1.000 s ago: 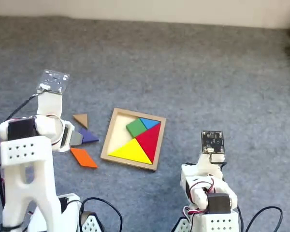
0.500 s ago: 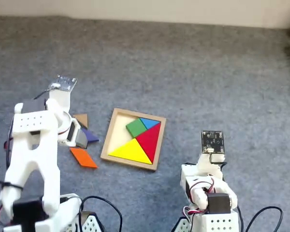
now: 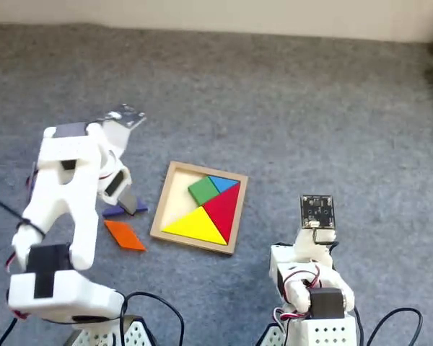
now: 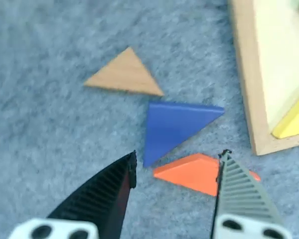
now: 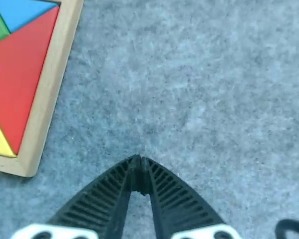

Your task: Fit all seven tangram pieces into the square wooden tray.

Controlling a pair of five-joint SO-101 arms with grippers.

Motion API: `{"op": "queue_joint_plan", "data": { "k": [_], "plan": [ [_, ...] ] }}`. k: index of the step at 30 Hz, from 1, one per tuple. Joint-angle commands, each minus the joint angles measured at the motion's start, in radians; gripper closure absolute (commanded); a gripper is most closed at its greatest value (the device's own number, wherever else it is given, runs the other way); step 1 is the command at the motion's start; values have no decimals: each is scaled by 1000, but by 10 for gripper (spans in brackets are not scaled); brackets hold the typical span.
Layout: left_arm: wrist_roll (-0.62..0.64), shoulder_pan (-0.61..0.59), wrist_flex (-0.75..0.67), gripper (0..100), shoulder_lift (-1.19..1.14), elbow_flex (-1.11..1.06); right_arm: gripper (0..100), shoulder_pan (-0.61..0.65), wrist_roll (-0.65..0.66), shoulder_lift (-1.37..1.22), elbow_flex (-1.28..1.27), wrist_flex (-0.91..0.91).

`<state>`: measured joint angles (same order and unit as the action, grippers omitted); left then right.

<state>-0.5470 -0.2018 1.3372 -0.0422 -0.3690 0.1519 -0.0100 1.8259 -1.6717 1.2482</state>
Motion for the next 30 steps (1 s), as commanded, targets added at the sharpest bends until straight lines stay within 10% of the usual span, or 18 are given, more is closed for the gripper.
{"op": "queue_joint_plan", "data": {
  "k": [1,30],
  "plan": [
    [-57,64,-12,745,-42,73,993,10,-11,8,-148,4],
    [-126,53,-69,858,-288,142,993,8,-11,8,-148,4]
  ]
}}
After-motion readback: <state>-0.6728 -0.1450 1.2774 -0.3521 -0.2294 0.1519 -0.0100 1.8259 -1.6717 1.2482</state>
